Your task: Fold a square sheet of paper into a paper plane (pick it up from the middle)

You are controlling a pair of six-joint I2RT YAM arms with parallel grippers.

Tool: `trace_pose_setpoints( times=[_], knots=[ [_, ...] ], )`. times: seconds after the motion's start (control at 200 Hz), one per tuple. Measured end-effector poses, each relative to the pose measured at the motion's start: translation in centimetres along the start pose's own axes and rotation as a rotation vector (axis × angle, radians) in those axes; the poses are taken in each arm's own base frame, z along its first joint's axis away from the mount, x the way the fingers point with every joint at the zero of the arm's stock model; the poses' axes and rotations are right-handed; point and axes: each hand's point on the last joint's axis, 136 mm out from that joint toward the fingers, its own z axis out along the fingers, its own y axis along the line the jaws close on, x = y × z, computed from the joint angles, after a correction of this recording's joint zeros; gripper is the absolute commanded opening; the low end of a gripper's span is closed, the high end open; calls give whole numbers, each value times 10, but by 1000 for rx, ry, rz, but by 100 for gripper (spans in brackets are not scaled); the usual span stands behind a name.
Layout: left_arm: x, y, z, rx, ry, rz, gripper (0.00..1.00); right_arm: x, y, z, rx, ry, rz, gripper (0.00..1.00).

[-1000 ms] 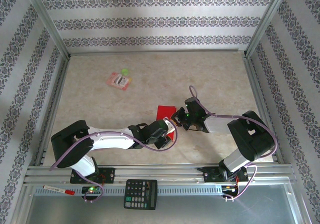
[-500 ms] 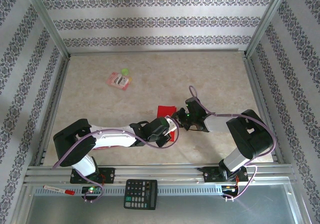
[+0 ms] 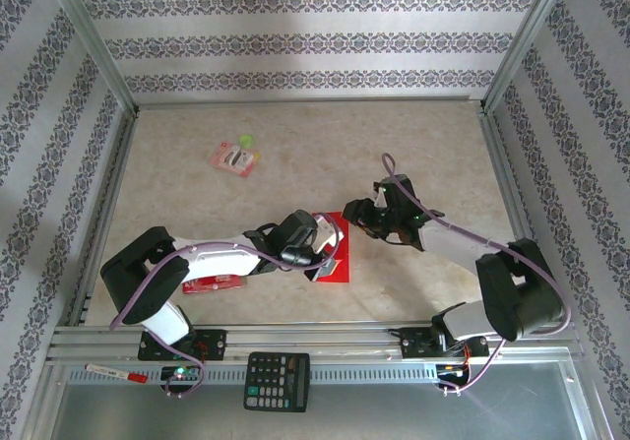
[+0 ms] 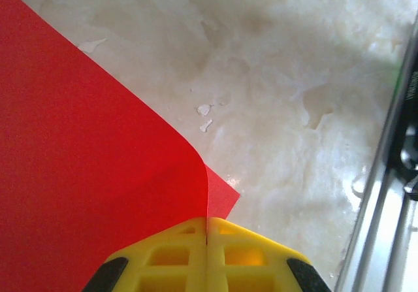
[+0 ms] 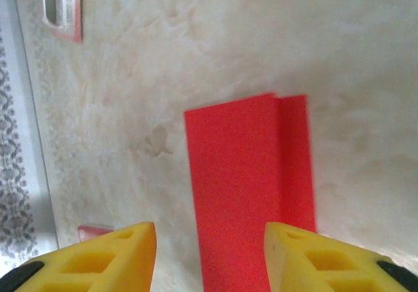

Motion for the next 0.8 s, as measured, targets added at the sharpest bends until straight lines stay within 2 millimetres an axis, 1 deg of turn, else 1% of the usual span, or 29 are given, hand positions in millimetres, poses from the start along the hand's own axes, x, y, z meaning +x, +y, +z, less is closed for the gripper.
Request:
trace_pose_setpoints(
  times=[0.075,0.155,0.23,0.355,0.57,0.799],
  knots=[
    [2,0,-1,17,4,-20,0,0,8,12,-6,35,-37,41],
    [0,-2,-1,33,0,-29,0,3,11,23,-3,67,-59,39],
    [-2,-2,-1,41,-6,-36,0,8,5,30,13,92,-64,36],
    [-1,1,0,41,-5,-47,0,14,-10,39,54,126,-46,35],
    [2,8,3,49,10,-71,0,24,-33,49,107,178,-76,33],
    [-4,29,0,48,5,-130,0,24,-34,51,98,197,-136,31]
  ],
)
